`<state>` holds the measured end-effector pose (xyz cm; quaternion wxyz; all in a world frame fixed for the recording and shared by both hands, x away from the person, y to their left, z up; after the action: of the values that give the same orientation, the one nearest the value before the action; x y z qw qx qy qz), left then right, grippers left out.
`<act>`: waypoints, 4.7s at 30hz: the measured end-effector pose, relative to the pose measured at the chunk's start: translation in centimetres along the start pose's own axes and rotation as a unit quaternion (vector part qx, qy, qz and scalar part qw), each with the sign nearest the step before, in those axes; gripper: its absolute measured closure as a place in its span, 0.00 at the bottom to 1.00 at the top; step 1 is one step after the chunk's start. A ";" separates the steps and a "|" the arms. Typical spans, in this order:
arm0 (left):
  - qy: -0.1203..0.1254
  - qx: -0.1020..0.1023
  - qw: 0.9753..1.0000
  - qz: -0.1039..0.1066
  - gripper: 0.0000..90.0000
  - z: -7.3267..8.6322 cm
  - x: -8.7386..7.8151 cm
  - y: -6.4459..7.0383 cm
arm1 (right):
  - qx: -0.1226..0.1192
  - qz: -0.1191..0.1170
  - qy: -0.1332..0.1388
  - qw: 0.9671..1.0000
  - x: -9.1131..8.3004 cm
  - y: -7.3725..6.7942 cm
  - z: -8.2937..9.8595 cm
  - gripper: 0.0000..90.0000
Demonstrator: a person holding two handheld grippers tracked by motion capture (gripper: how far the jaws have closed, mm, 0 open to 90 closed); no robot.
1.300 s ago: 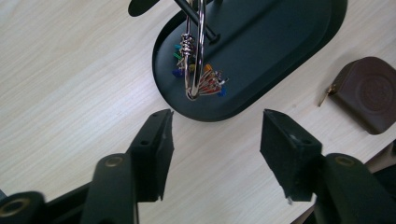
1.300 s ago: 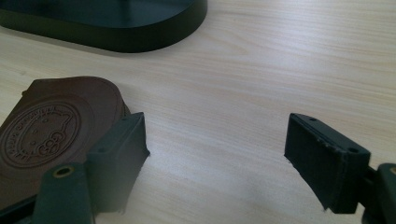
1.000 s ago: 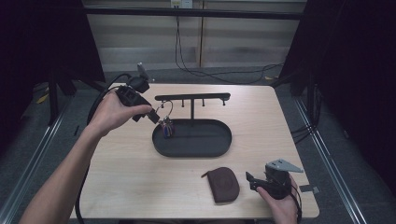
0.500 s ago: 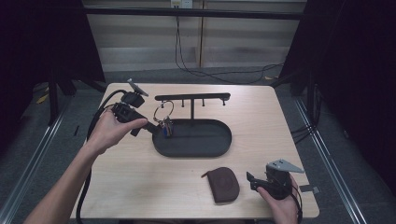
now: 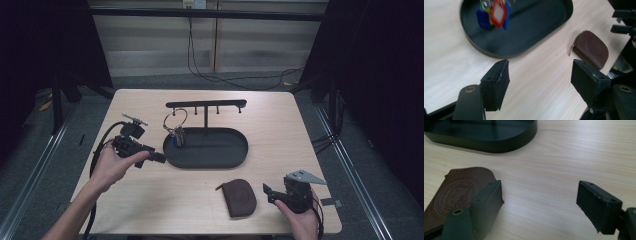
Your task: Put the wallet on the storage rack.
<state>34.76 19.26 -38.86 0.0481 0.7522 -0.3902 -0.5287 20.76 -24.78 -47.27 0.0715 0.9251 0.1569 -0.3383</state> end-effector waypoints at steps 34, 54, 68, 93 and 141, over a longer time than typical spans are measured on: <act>-0.034 0.093 0.995 0.004 0.28 13.2 4.2 1.0 | 0.054 -0.122 -0.074 0.988 0.5 -0.1 -2.0 0.25; -0.033 0.095 0.995 0.007 0.22 13.8 4.6 -0.1 | 0.055 -0.143 -0.180 0.972 2.1 -0.3 -4.8 0.21; -0.023 0.091 0.995 0.015 0.22 13.7 4.3 -0.4 | 0.042 -0.161 -0.270 0.948 3.7 -1.5 -6.6 0.22; -0.034 0.096 0.995 0.019 0.24 13.8 4.4 -0.2 | 0.045 -0.211 -0.326 0.920 6.9 -3.6 -5.3 0.30; -0.054 0.107 0.993 0.025 0.25 13.9 5.0 0.1 | 0.016 -0.180 -0.329 0.927 5.8 -3.1 -8.4 0.77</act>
<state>23.82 20.76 -48.70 -0.0404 0.7136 -0.4650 -0.5225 29.01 -18.47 -44.74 0.0426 0.7192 0.2831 -0.6331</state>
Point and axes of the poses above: each handheld gripper's, and its own axes: x roughly forward along the jaws, z roughly out of its underside, y roughly to its right, the point moved 1 cm from there along x, roughly forward along the jaws, and after that the axes turned 9 degrees about -x, right-handed, at the moved point
